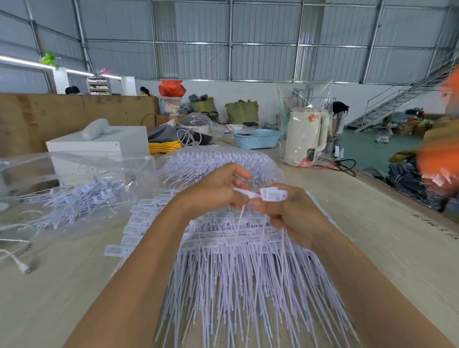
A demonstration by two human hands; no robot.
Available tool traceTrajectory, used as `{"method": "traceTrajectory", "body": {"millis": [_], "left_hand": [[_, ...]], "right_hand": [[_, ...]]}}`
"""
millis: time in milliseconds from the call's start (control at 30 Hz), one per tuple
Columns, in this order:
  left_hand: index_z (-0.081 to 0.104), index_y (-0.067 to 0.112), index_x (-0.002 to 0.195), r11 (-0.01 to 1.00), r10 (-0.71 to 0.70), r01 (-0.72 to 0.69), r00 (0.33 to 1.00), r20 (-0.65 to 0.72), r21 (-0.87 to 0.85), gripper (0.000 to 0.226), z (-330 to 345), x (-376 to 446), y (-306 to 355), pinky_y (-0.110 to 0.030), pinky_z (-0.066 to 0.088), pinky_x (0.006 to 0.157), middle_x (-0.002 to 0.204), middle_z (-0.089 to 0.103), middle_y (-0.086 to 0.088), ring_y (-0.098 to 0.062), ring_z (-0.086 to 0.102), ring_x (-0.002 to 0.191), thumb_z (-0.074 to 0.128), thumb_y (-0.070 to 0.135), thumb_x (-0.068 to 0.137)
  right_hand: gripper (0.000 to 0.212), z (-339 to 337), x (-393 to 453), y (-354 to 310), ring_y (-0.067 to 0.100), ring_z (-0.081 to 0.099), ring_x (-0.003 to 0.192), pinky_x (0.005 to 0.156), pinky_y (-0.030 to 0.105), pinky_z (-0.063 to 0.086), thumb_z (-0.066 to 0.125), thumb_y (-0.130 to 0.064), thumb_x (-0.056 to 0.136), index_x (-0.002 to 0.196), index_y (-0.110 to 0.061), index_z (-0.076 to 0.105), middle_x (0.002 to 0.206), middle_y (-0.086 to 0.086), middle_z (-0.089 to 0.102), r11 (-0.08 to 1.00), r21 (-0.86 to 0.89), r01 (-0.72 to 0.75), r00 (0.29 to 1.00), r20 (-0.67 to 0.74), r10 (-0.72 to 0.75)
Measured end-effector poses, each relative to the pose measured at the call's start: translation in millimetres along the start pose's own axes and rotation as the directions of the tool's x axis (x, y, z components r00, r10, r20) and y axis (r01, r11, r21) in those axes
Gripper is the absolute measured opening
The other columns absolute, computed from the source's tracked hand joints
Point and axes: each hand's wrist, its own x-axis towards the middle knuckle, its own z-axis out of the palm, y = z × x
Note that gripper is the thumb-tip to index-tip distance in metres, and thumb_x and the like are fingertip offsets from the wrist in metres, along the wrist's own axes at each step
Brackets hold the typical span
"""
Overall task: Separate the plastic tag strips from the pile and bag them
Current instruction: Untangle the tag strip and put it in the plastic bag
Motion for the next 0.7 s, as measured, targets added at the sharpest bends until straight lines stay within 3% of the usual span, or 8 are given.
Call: {"method": "traceTrajectory", "body": {"millis": [100,200,300,467,567,700], "left_hand": [[0.061,0.002,0.095,0.986,-0.06,0.053,0.997,-0.037,-0.161,0.007,2,-1,-3,-0.019,0.052,0.057,0.074,0.063,-0.009,-0.012,0.059,0.057,0.06,0.002,0.088],[0.063,0.005,0.084,0.991,-0.089,0.085,0.995,-0.037,-0.104,0.015,4,2,-8,-0.018,0.044,0.048,0.06,0.066,-0.002,-0.008,0.058,0.048,0.062,0.018,0.09],[0.059,0.008,0.076,0.992,-0.078,0.067,0.991,-0.105,-0.104,0.015,8,7,-8,-0.018,0.04,0.047,0.053,0.064,0.0,-0.007,0.051,0.042,0.064,0.016,0.088],[0.063,0.007,0.074,0.956,-0.147,0.12,0.986,-0.083,-0.269,0.013,9,7,-7,-0.014,0.034,0.038,0.046,0.057,0.0,-0.006,0.043,0.035,0.063,0.006,0.086],[0.06,0.005,0.076,0.899,-0.218,0.195,0.976,-0.016,-0.392,0.013,10,7,-6,-0.012,0.026,0.035,0.044,0.049,0.002,-0.005,0.034,0.033,0.06,0.006,0.088],[0.058,0.001,0.087,0.895,-0.256,0.225,0.966,-0.029,-0.385,0.002,8,6,-2,-0.011,0.023,0.036,0.045,0.043,0.001,-0.005,0.028,0.033,0.059,0.003,0.086]], "right_hand": [[0.014,-2,1,-1,0.004,0.033,0.038,0.034,0.014,0.027,0.073,0.003,0.074,0.073,-0.009,0.065,0.05,-0.006,0.049,0.997,0.083,0.01,0.998,-0.057,-0.006],[0.011,0,1,-1,0.005,0.032,0.038,0.035,0.014,0.027,0.073,0.002,0.074,0.075,-0.007,0.068,0.05,-0.005,0.049,0.998,0.067,0.022,0.997,-0.071,-0.017],[0.009,2,1,0,0.004,0.032,0.036,0.036,0.015,0.027,0.072,0.001,0.075,0.077,-0.007,0.068,0.046,-0.007,0.05,0.999,0.017,0.049,0.994,-0.098,-0.047],[0.02,8,1,0,0.001,0.038,0.035,0.037,0.015,0.03,0.073,0.005,0.073,0.068,-0.01,0.062,0.043,-0.011,0.052,0.977,-0.125,0.173,0.967,-0.168,-0.192],[0.026,10,1,1,0.005,0.045,0.049,0.048,0.02,0.035,0.076,0.002,0.072,0.064,-0.014,0.058,0.055,-0.003,0.056,0.889,-0.382,0.254,0.928,-0.164,-0.335],[0.016,10,3,4,0.014,0.046,0.058,0.051,0.022,0.035,0.075,0.0,0.073,0.07,0.0,0.059,0.065,0.008,0.057,0.809,-0.511,0.29,0.893,-0.159,-0.42]]}}
